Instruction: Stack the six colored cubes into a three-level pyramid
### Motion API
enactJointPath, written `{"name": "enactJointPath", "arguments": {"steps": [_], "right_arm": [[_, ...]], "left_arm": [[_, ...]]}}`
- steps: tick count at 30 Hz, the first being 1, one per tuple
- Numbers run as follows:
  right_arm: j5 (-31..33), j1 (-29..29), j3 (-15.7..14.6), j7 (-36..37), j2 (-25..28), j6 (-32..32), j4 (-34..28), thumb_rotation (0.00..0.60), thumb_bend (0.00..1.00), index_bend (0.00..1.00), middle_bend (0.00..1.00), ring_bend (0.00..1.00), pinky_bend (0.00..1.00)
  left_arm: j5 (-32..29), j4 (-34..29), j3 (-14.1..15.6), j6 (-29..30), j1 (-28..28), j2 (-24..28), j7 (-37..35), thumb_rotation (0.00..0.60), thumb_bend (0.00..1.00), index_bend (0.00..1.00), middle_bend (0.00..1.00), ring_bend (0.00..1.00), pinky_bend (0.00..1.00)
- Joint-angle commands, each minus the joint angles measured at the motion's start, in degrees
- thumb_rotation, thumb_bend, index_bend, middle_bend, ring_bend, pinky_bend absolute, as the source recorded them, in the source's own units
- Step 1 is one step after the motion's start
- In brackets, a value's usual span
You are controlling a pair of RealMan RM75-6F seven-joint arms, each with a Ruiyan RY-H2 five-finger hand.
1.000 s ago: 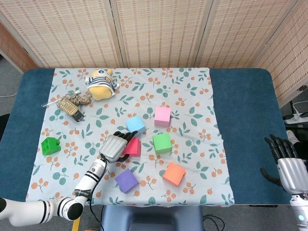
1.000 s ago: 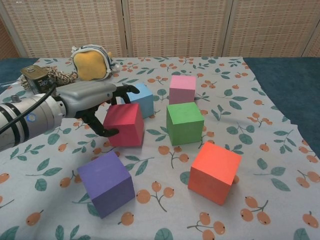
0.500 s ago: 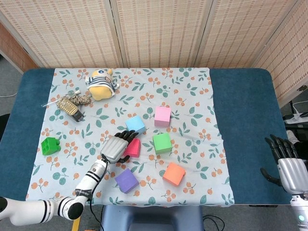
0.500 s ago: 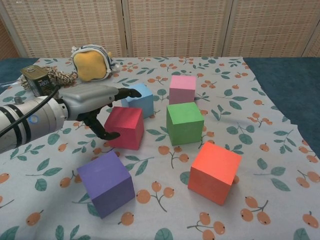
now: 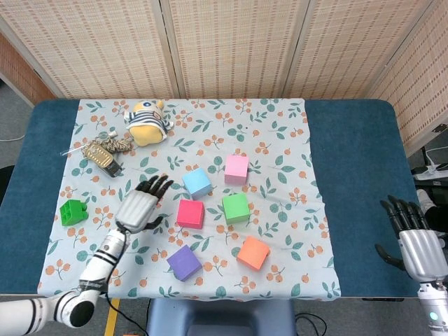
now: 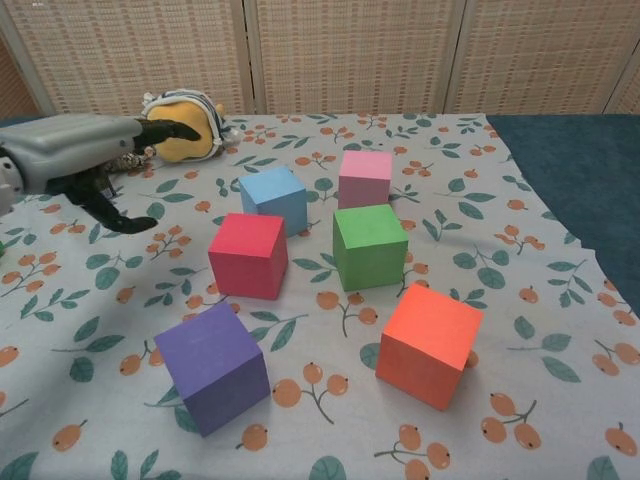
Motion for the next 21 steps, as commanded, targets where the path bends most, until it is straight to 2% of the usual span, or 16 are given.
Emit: {"name": "enactJointPath", "arguments": {"steps": [1,6,10,12,15,18,21], "right_arm": [[-0.9,1.9,0.4,-1.7,-1.3,-2.0,0.4,0.6,0.17,0.0,0.0,0.0,0.0],[2.6,7.9,3.2,-9.3,-1.7,-10.4,-3.6,0.6,0.17,0.0,0.0,0.0,0.0],[9.1,14.3,6.1,-16.0,-1.5,-20.4,-9.4,0.6,0.17,0.0,0.0,0.0,0.0],[14.7,18.1,8.1,-19.4,-1.5,-25.8,-12.2,0.6,0.17,0.0,0.0,0.0,0.0],[23.3,23.3,10.2,-27.0,-2.9,-30.1,-14.6,0.6,0.17,0.0,0.0,0.0,0.0],[32.5,28.2,11.4,-34.8,-5.5,-31.1,-16.6,0.6,0.17,0.0,0.0,0.0,0.0],[40.9,33.0,12.3,-40.6,-8.6,-30.1,-17.6,0.6,0.17,0.0,0.0,0.0,0.0]], "left_arm": [[7.2,-1.0,4.5,6.9,7.8,5.9,-9.4,0.6,0.3,0.0,0.02,0.02,0.16],[11.8,3.7,8.6,13.3,15.3,7.7,-17.0,0.6,0.31,0.0,0.02,0.0,0.12],[11.9,8.2,8.0,13.7,17.6,7.2,-23.8,0.6,0.31,0.0,0.01,0.0,0.11],[11.8,10.3,7.4,13.2,18.0,7.1,-26.1,0.6,0.31,0.0,0.01,0.0,0.11],[11.9,13.2,6.6,13.2,18.9,6.5,-28.5,0.6,0.31,0.0,0.01,0.0,0.11],[11.9,15.4,6.6,11.9,19.7,6.2,-32.2,0.6,0.31,0.0,0.01,0.0,0.11],[12.6,16.0,6.3,11.1,19.7,6.8,-32.5,0.6,0.31,0.0,0.01,0.0,0.09]]}}
